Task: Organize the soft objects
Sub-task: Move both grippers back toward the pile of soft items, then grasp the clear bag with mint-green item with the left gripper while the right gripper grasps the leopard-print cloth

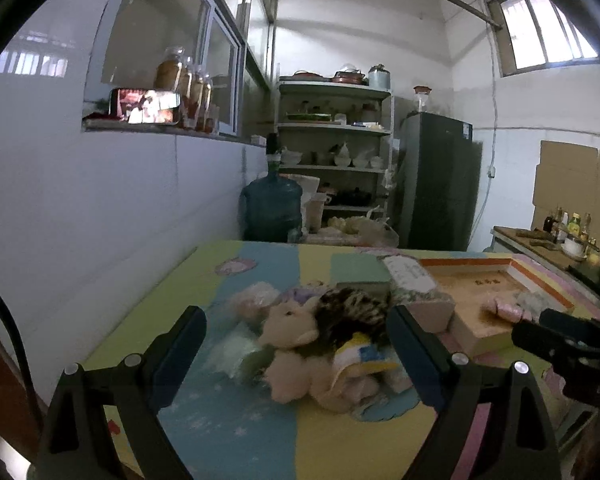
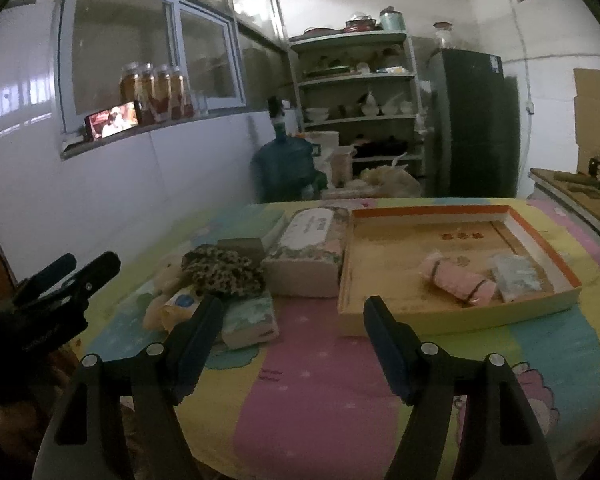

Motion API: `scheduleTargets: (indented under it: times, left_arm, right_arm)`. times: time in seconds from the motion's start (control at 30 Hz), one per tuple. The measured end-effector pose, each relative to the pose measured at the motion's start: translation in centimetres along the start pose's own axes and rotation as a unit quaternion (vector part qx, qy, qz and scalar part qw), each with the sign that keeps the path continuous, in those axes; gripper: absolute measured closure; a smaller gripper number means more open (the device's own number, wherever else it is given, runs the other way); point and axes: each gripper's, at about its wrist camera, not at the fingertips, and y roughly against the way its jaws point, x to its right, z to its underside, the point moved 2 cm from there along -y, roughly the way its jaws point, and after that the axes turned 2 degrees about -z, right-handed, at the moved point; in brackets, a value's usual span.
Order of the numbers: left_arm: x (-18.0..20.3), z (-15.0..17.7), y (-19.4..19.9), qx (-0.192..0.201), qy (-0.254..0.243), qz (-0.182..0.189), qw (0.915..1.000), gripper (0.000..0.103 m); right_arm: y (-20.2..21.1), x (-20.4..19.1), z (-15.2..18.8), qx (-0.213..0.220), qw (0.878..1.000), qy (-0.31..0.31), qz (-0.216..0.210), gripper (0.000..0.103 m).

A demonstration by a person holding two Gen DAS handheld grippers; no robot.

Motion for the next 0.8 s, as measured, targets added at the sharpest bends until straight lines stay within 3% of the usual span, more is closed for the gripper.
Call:
scheduleTargets:
  times: [0.53,0.8]
  left_arm:
    - [-5.4,2.6,-1.6,-0.031,0.041,0.005,0.9987,0.011]
    - [-7.3,3.4,-4.4,-0.058,0.048,-0.003,0.9971,0.011]
  right_arm:
    - [-4.7,-3.4,0.1,-0.038,0.998,0.025,-0.039,0.028]
    - [-7.1,-5.0,-0.7,-0.044,0.997,0.041,-0.055,0.028]
